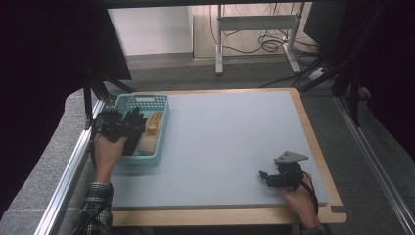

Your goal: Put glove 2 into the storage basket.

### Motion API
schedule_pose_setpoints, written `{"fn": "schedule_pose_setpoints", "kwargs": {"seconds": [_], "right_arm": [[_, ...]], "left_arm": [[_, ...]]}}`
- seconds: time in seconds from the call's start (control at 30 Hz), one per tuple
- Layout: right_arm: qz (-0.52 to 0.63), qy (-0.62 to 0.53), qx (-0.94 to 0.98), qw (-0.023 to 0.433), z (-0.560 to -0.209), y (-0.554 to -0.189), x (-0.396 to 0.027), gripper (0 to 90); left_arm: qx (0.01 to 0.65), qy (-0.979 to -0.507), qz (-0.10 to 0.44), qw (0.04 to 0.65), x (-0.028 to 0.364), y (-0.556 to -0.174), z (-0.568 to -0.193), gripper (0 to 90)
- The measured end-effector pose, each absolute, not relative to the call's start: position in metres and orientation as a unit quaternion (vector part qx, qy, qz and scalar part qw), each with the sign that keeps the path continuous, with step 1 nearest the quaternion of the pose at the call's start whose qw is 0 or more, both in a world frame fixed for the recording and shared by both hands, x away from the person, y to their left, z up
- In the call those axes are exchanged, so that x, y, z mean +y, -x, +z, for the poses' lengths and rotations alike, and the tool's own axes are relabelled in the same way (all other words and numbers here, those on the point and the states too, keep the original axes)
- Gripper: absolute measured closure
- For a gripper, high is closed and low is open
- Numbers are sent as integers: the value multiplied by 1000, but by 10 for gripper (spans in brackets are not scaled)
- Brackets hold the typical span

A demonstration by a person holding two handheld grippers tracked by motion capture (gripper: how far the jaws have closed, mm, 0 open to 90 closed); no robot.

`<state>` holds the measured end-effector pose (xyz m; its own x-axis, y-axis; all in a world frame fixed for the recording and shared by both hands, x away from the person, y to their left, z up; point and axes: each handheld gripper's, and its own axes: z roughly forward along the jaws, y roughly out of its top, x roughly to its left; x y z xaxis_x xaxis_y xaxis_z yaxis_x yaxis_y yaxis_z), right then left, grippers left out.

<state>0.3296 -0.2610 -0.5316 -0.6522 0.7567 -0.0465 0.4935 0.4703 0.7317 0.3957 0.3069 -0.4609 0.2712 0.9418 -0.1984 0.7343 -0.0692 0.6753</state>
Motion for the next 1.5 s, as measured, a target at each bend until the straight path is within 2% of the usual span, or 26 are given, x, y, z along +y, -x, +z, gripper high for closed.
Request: {"fn": "schedule_pose_setpoints", "kwargs": {"seconds": [0.73, 1.5], "right_arm": [[354, -374, 837, 186, -532, -330, -261, 189], [354, -373, 837, 186, -531, -330, -261, 189]], "left_arm": [[520, -748, 159, 380, 270, -373, -448, 11], [442, -787, 149, 404, 195, -351, -446, 12]]}}
